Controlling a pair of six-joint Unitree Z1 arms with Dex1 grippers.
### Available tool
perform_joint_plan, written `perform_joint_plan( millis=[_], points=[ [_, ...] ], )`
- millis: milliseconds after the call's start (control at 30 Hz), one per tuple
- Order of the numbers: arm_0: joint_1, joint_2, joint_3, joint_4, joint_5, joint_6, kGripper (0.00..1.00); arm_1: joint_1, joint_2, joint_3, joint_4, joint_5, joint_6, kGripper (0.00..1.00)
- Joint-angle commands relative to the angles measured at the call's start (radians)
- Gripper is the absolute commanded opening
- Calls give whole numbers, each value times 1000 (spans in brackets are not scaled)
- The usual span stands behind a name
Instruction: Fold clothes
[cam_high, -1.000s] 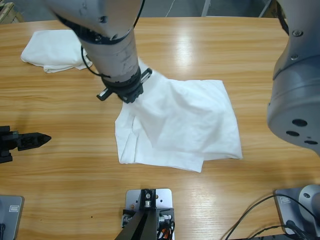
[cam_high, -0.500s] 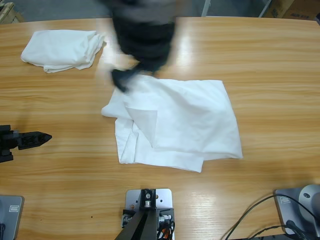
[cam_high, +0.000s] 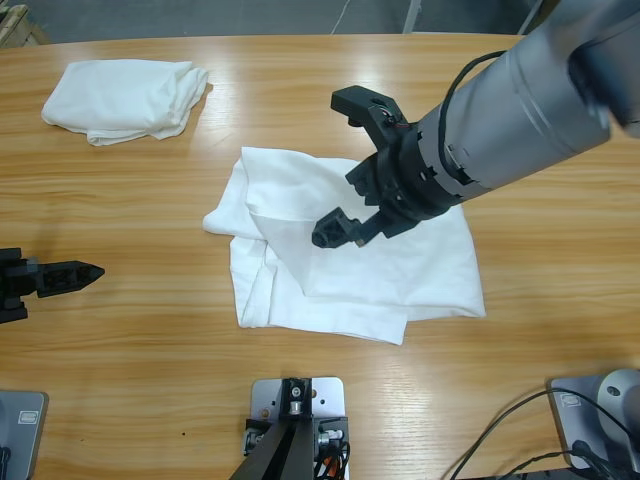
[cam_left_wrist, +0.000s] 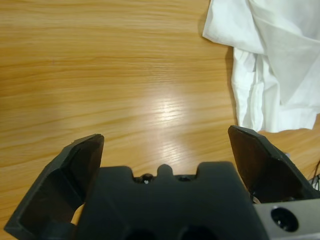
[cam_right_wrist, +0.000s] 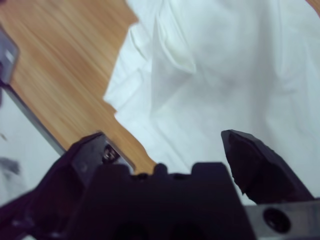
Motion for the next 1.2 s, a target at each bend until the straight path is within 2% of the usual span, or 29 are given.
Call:
perform_joint_plan(
  millis=[33,133,367,433,467,500,567,600,633,667,767,867,1200],
  points=[
    [-6,48,32,-52,9,-15,977,-18,108,59,-118,6,165,853],
    [-6,66,39,-62,9,-16,977,-8,152,64,-118,-4,192,853],
    [-6,72,46,-69,9,-16,977,-6,267,93,-268,22,195,823],
    [-6,75,46,-69,9,-14,977,-6,288,93,-282,34,195,719],
    [-6,76,46,-69,9,-14,977,-6,295,94,-284,35,195,634],
    [-6,79,46,-69,9,-14,977,-6,299,94,-284,36,195,603],
    [-6,83,46,-70,9,-14,977,-6,301,98,-293,44,192,457],
    [-6,87,46,-71,9,-14,977,-6,298,99,-295,47,190,237],
    [-6,90,46,-75,9,-14,977,-6,295,100,-295,47,187,78],
    [-6,91,46,-78,9,-14,977,-6,288,104,-296,48,184,0],
    [-6,99,46,-83,9,-14,977,-6,253,119,-313,52,173,0],
    [-6,106,46,-86,9,-16,977,6,225,124,-343,102,162,0],
    [-6,112,53,-93,5,-17,977,131,269,108,-404,189,171,0]
  ],
)
